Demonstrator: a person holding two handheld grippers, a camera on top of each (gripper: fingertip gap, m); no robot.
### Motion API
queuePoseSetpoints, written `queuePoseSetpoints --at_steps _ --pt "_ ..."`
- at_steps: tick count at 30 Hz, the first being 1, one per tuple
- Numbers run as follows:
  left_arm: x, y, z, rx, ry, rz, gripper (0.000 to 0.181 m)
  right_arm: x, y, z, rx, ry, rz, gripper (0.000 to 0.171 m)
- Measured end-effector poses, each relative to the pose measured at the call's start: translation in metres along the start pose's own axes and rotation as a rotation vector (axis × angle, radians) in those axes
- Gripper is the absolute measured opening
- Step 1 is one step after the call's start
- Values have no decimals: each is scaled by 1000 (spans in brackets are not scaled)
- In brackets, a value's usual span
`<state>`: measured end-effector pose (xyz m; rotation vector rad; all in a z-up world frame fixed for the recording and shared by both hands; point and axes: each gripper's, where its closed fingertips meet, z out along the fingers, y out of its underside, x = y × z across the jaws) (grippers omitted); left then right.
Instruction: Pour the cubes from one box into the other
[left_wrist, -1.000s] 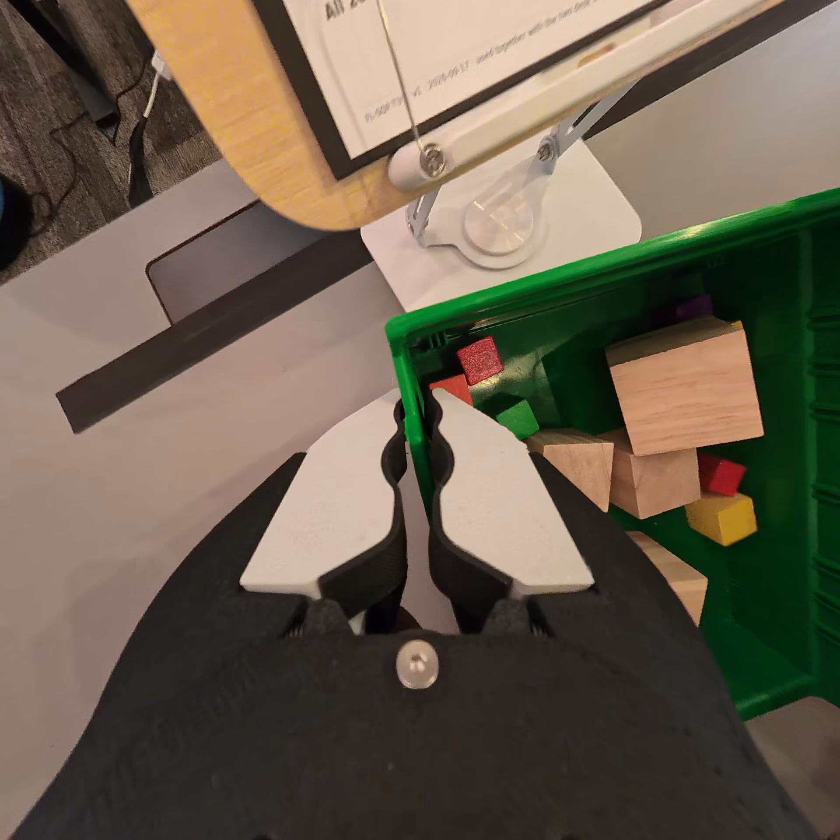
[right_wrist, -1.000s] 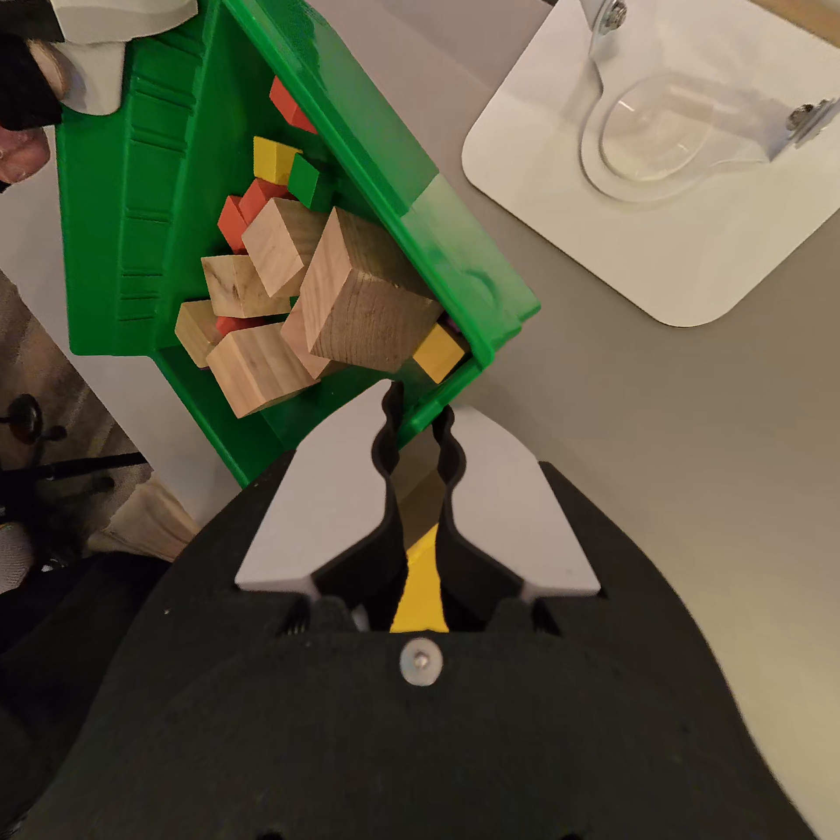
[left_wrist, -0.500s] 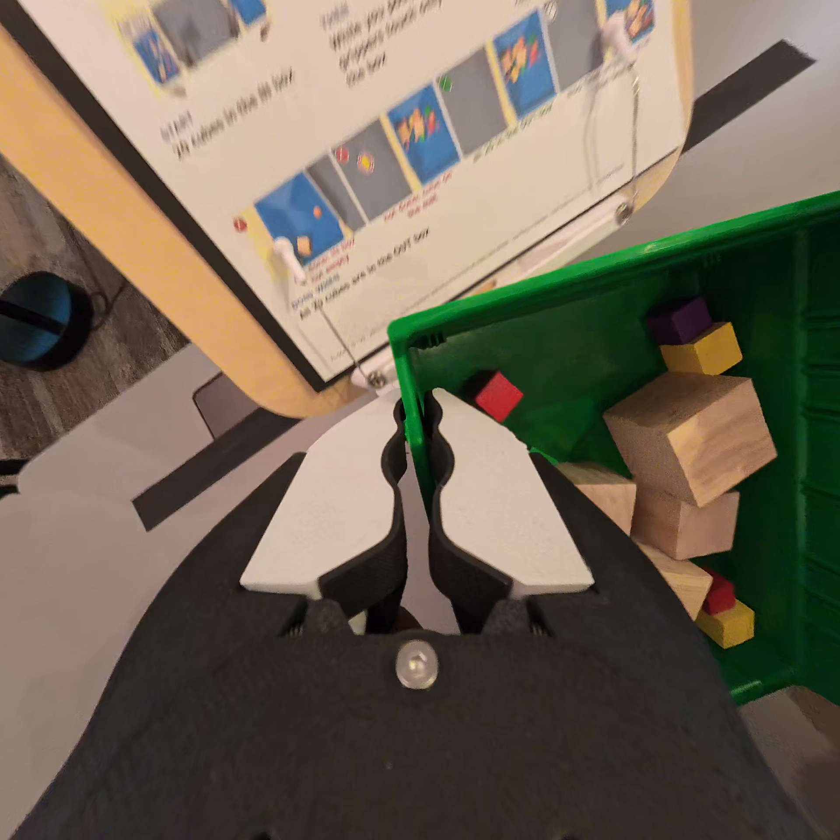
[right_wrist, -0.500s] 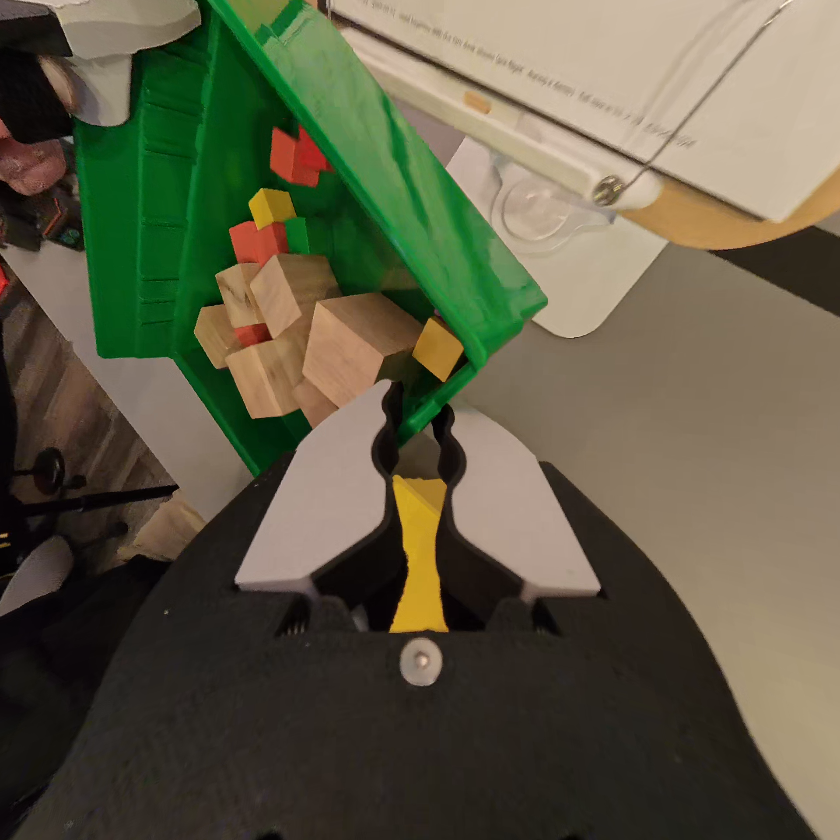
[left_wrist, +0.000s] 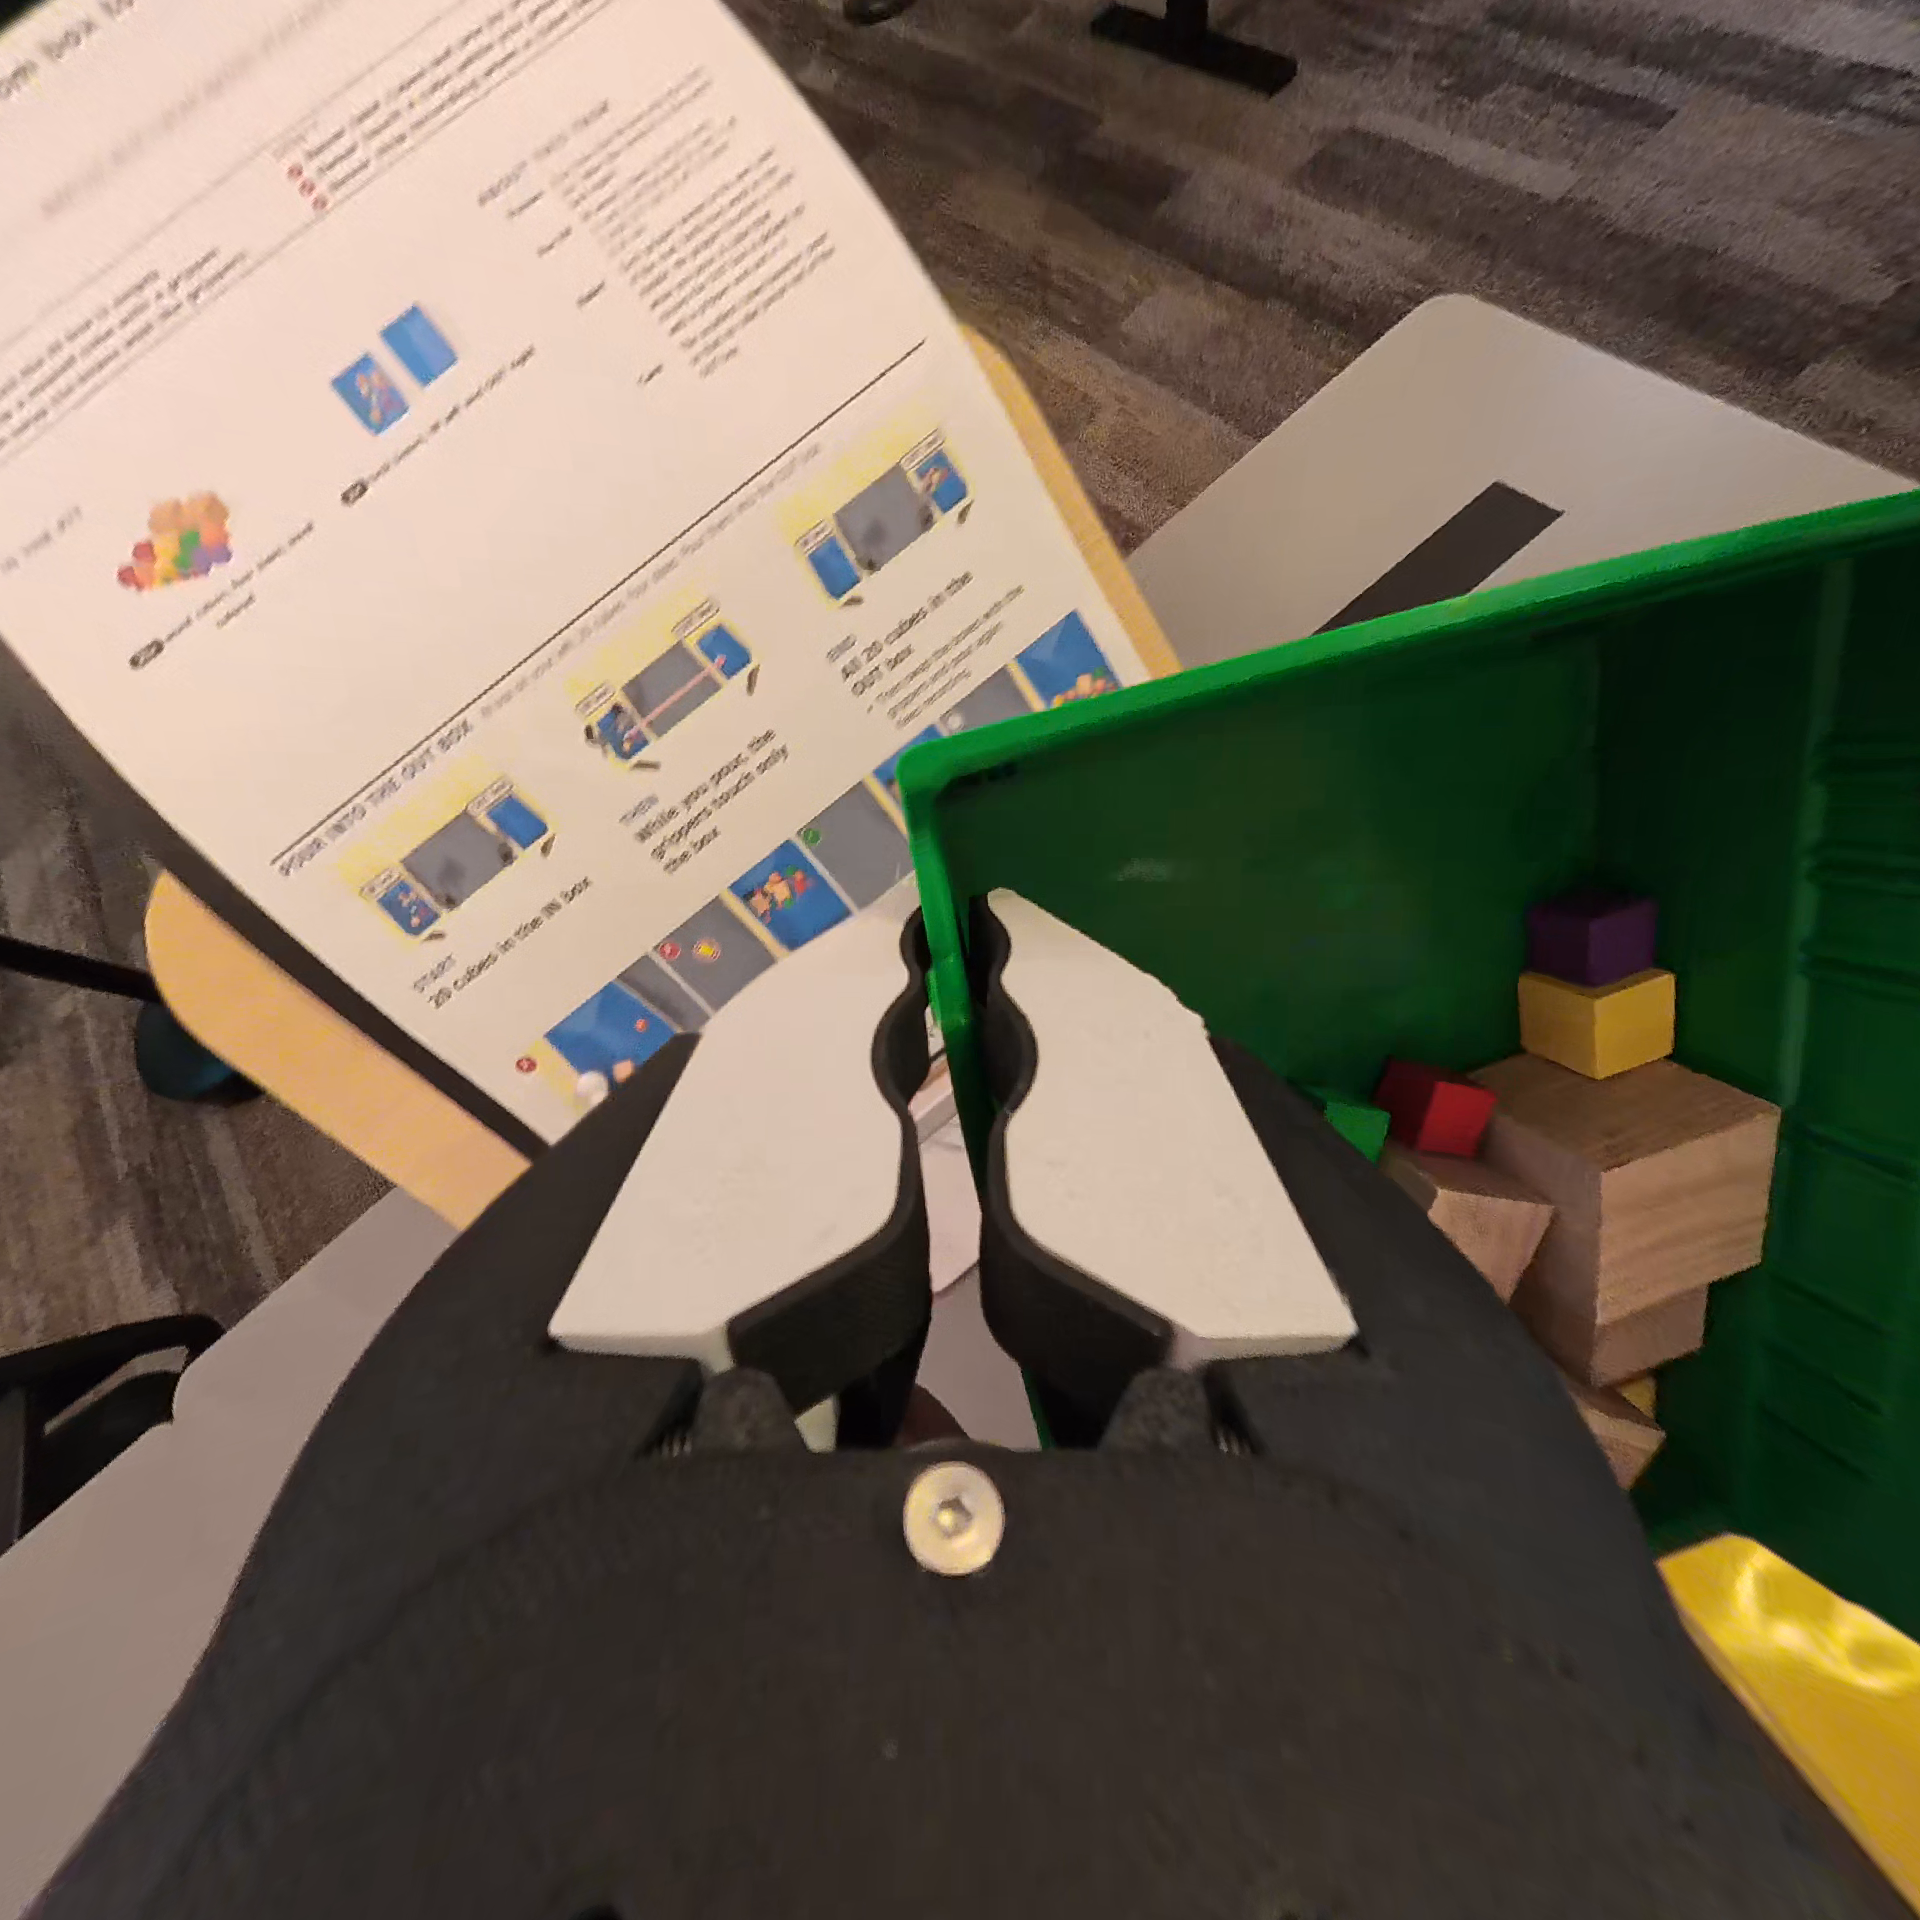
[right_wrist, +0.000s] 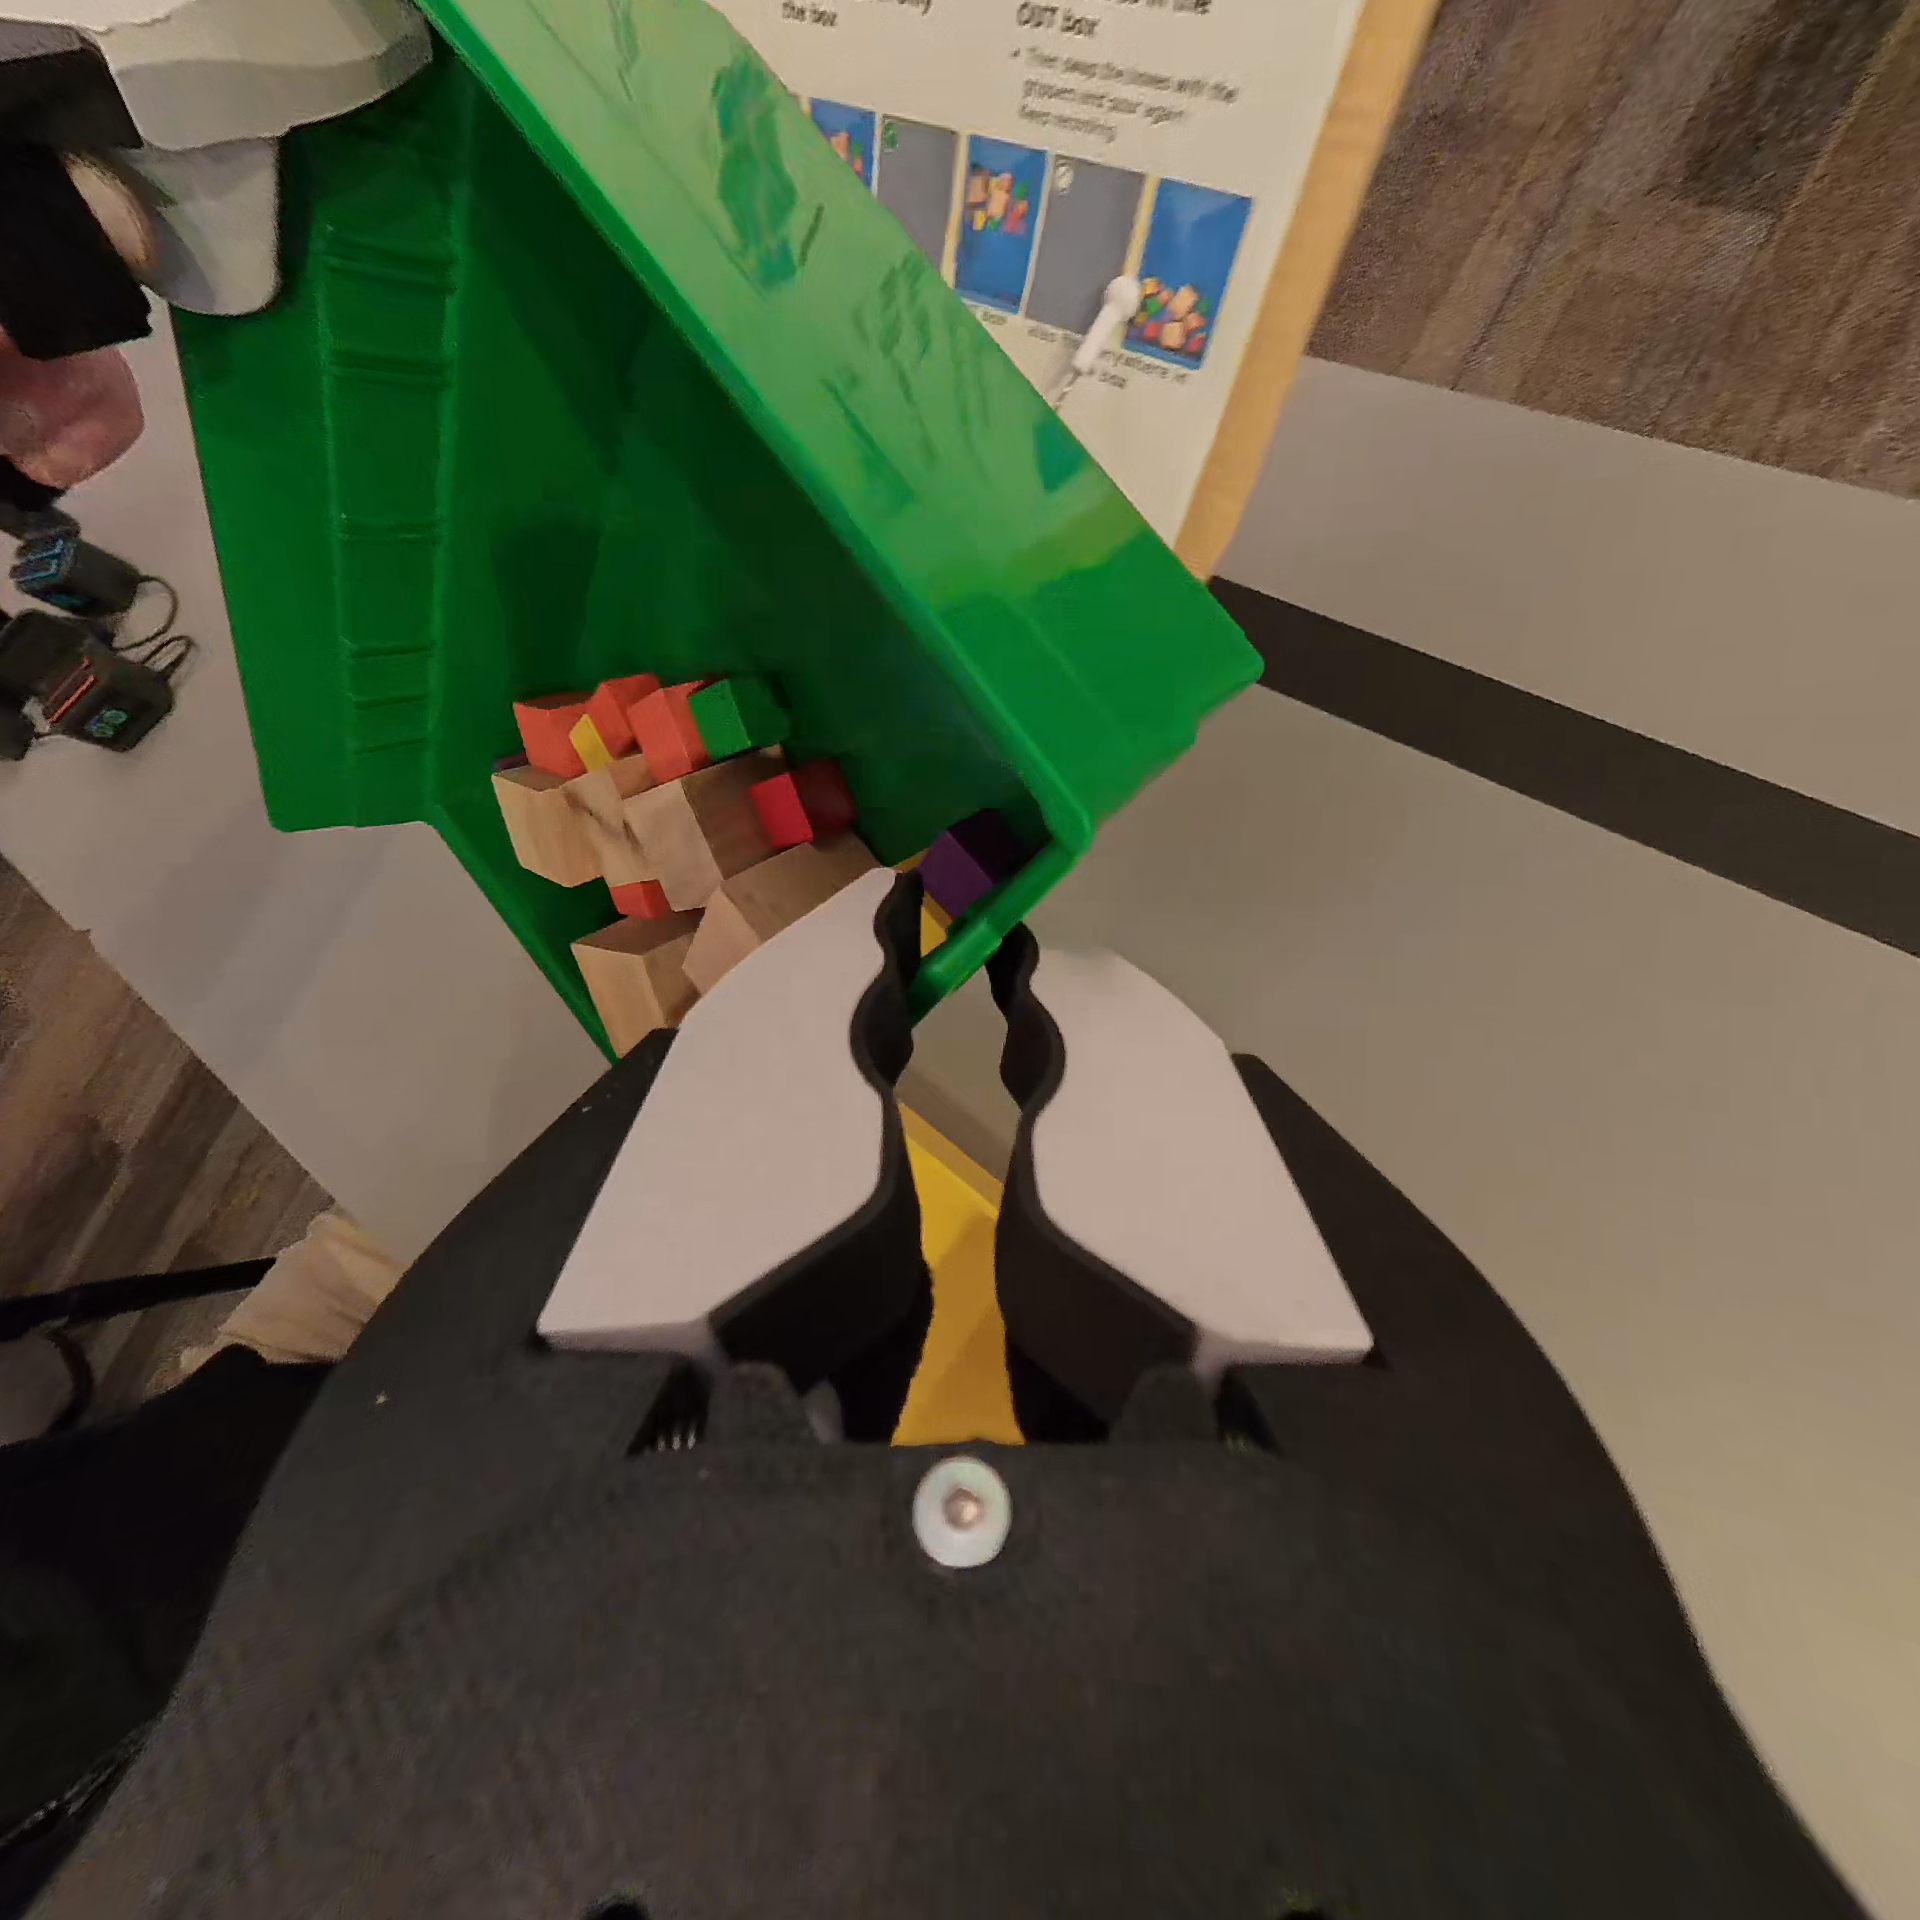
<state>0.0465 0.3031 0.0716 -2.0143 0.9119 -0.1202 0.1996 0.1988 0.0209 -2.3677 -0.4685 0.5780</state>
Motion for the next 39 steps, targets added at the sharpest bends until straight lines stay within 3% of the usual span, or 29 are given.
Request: queuePoseSetpoints --at_steps 9,15,29,39 --pt "31 -62 -12 99 -23 59 5 23 -2 -42 120 -6 27 8" --pt "60 -81 -13 225 -35 92 5 41 12 -60 207 44 18 8" --pt "114 -92 -36 437 34 42 9 58 37 -106 325 183 -18 6" --pt "127 -95 -55 540 45 -15 10 53 37 -129 371 258 -78 6"
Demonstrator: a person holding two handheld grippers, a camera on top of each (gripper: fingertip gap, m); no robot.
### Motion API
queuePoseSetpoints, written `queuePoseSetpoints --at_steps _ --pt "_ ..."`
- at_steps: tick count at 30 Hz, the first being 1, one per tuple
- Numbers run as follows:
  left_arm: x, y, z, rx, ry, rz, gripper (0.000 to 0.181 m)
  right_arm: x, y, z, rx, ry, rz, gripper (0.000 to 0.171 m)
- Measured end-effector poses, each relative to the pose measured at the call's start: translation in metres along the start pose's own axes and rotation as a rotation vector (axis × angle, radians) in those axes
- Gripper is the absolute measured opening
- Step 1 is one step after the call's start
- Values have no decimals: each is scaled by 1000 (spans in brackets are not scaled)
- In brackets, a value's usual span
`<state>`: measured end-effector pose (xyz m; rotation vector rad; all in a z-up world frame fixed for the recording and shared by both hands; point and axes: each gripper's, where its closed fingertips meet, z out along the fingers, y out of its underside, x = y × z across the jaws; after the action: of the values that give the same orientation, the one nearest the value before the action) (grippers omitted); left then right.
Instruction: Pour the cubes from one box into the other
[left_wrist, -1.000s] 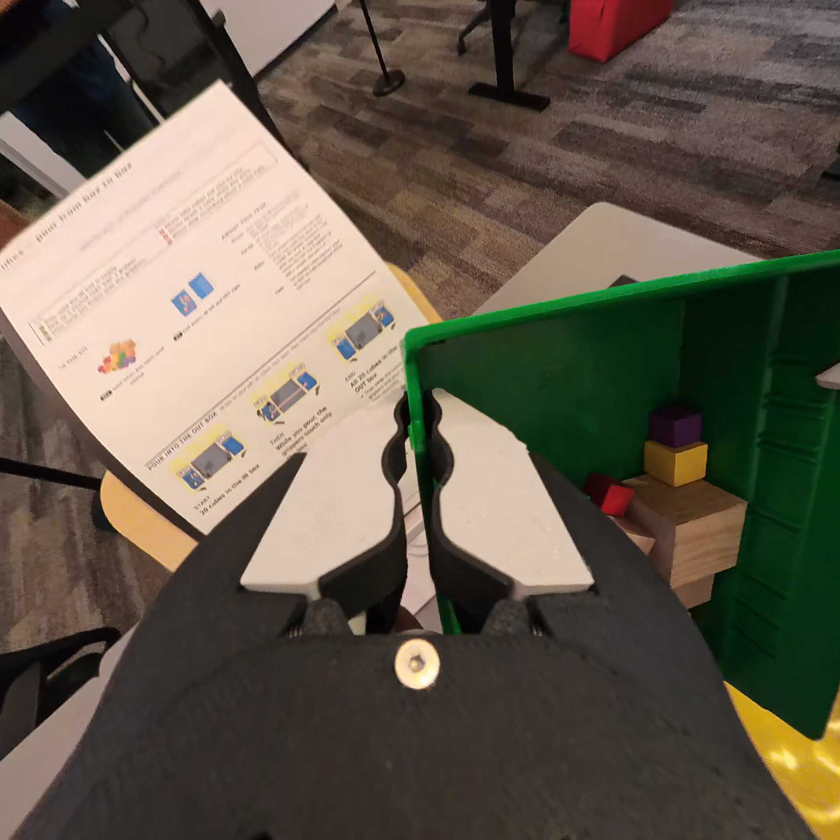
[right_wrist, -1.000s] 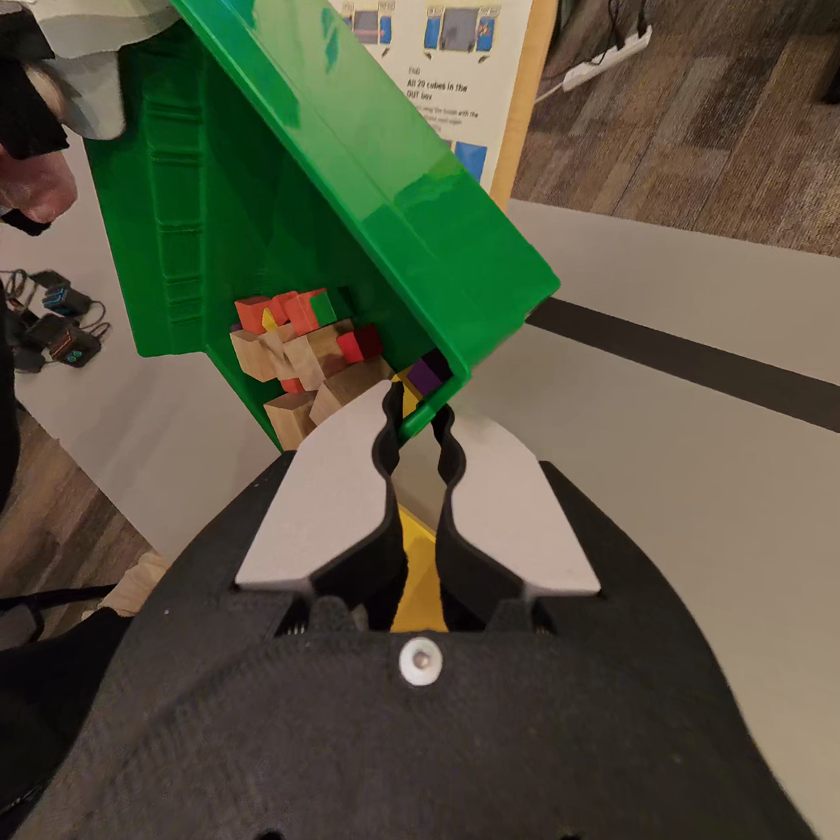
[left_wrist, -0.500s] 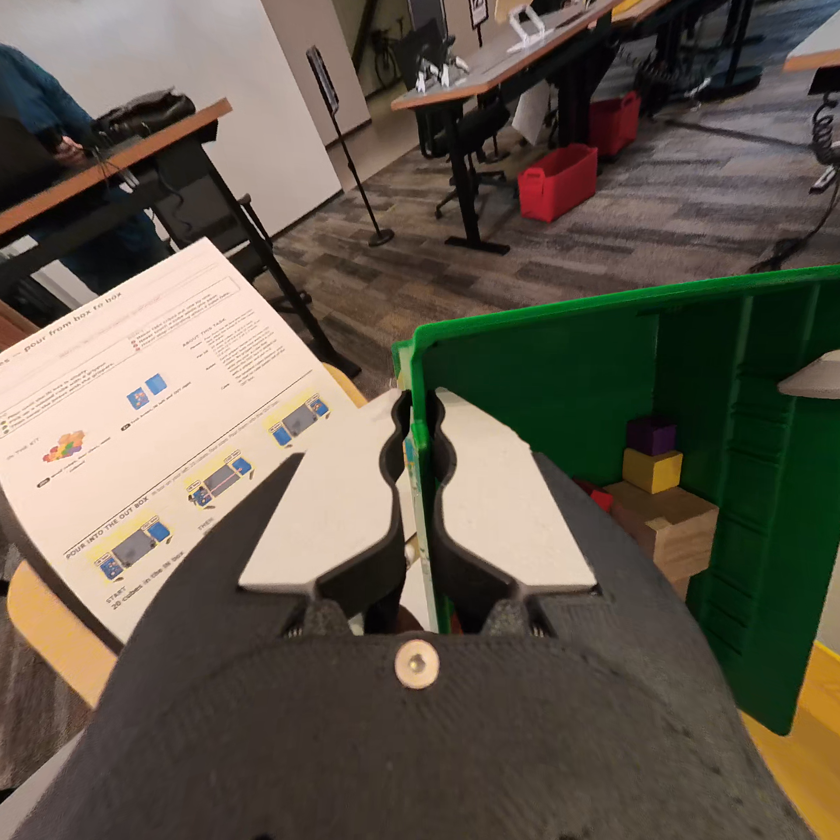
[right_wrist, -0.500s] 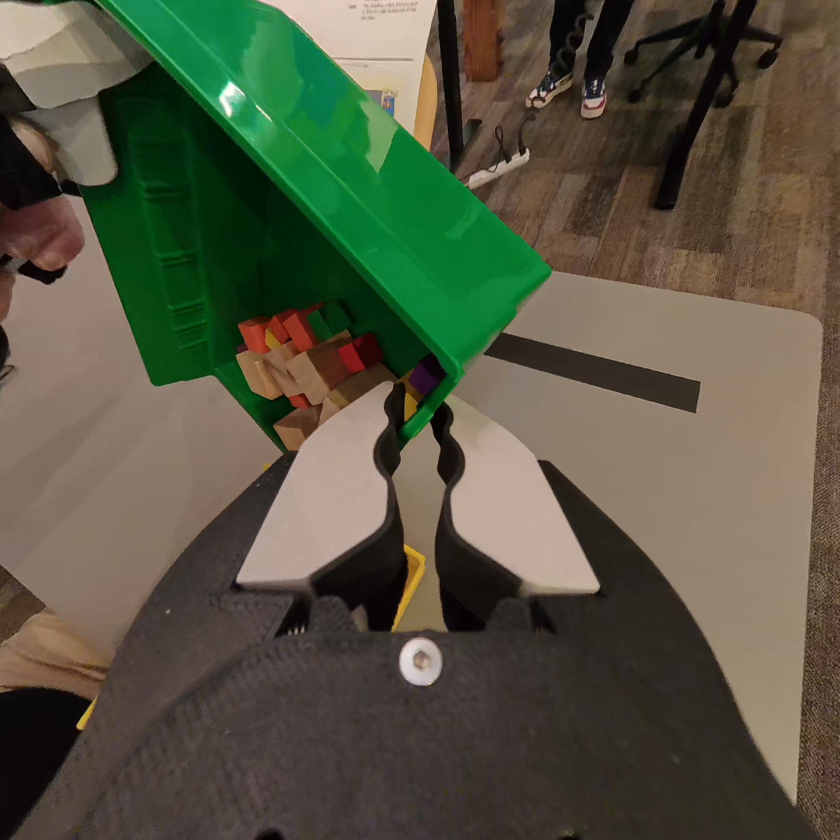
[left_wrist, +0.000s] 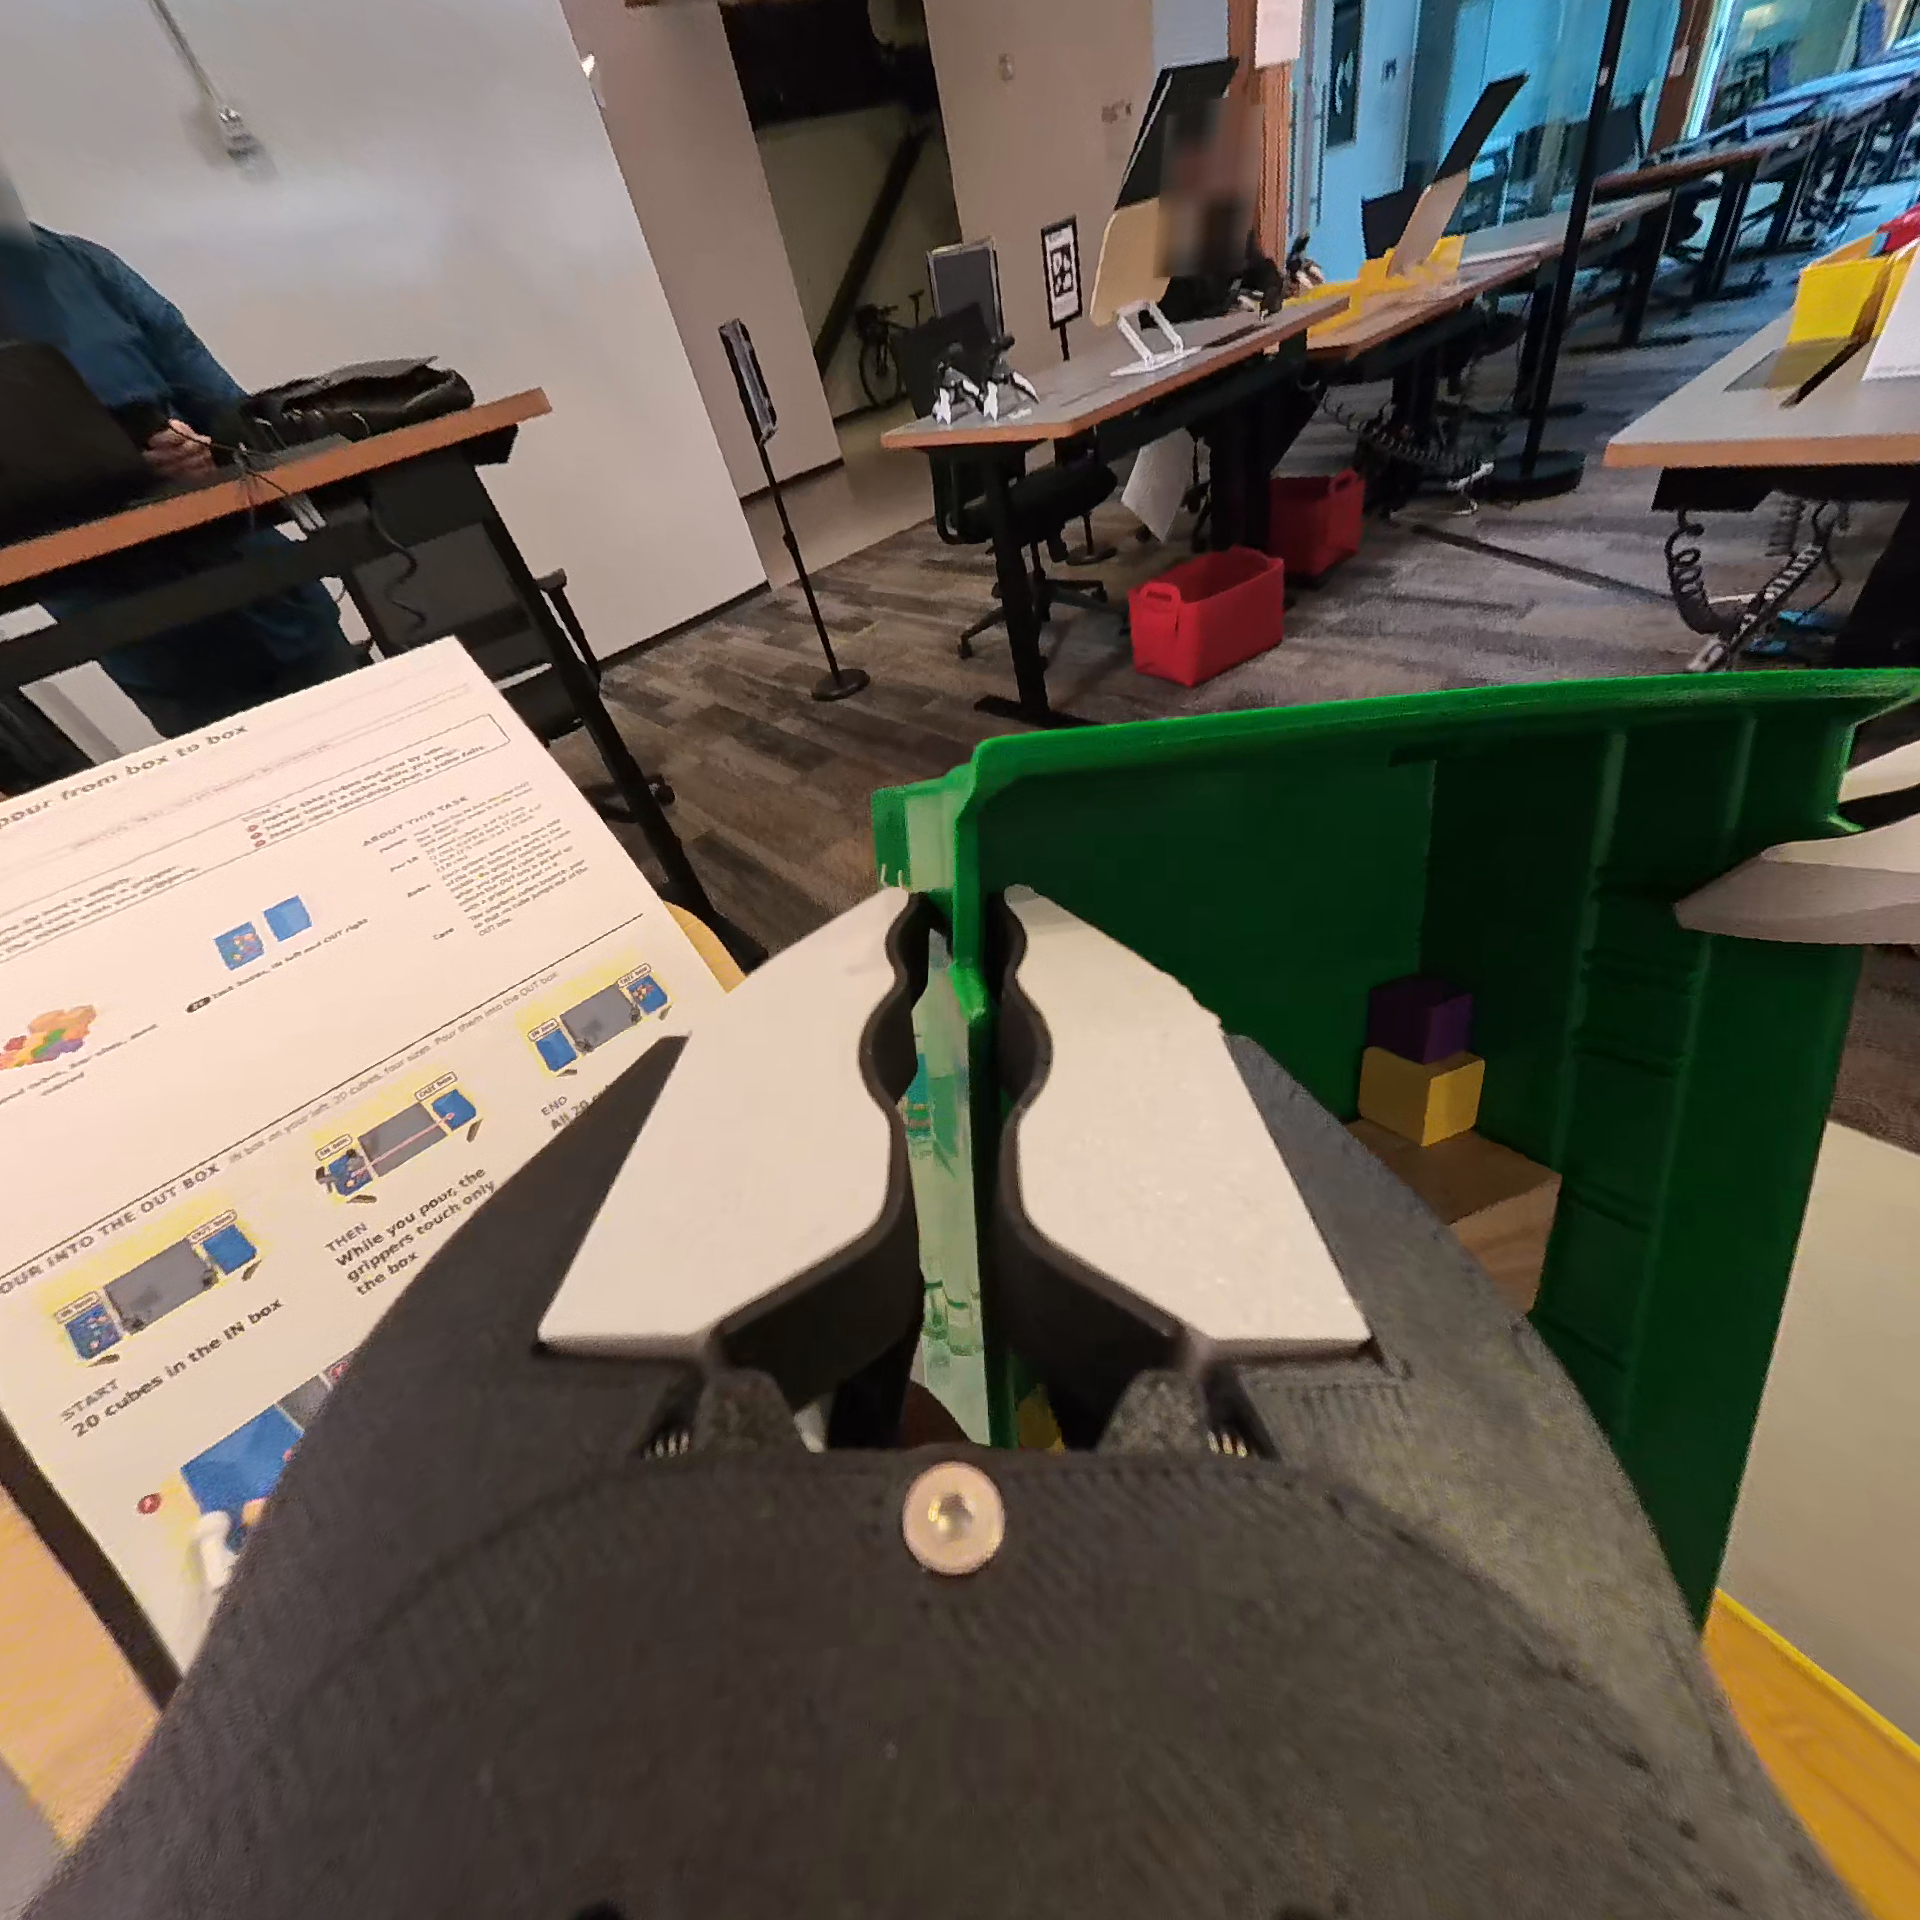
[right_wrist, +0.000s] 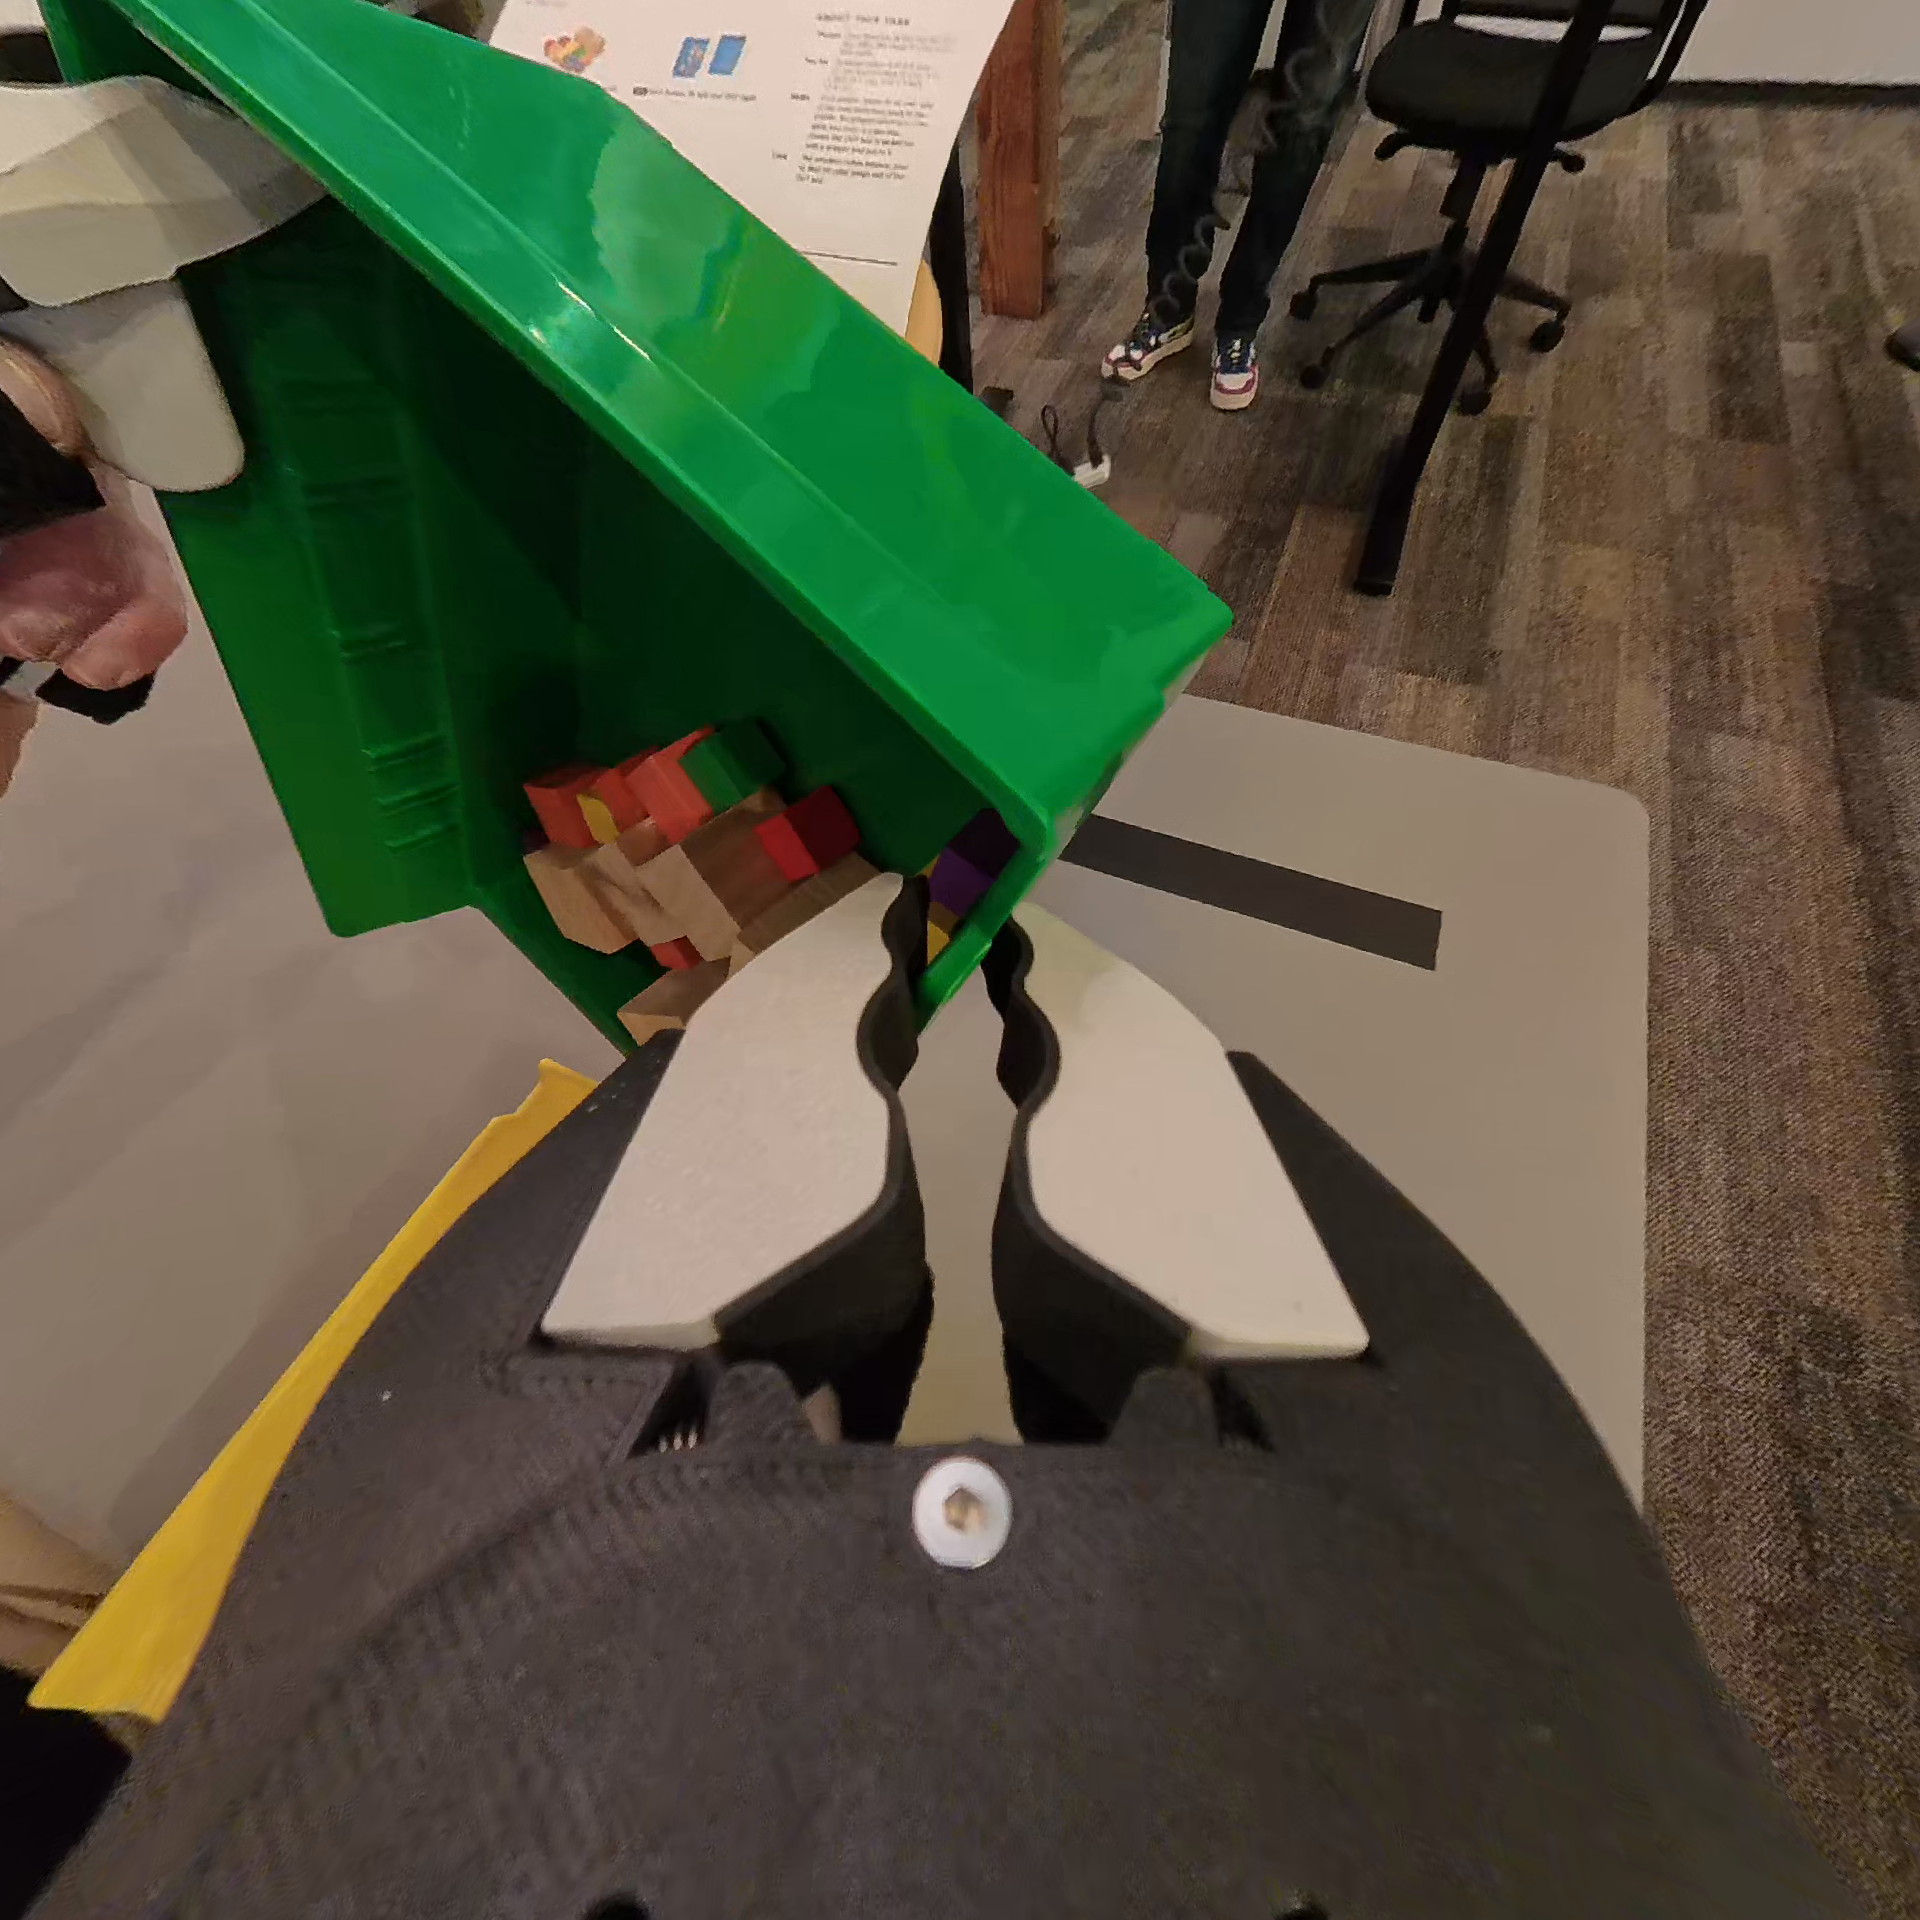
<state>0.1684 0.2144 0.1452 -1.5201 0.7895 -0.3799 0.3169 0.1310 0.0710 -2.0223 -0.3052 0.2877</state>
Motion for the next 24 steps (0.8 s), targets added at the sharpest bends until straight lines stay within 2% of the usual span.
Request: queuePoseSetpoints --at_steps 24 --pt "9 16 -37 182 4 -130 14 -15 -2 -13 111 96 -121 4"
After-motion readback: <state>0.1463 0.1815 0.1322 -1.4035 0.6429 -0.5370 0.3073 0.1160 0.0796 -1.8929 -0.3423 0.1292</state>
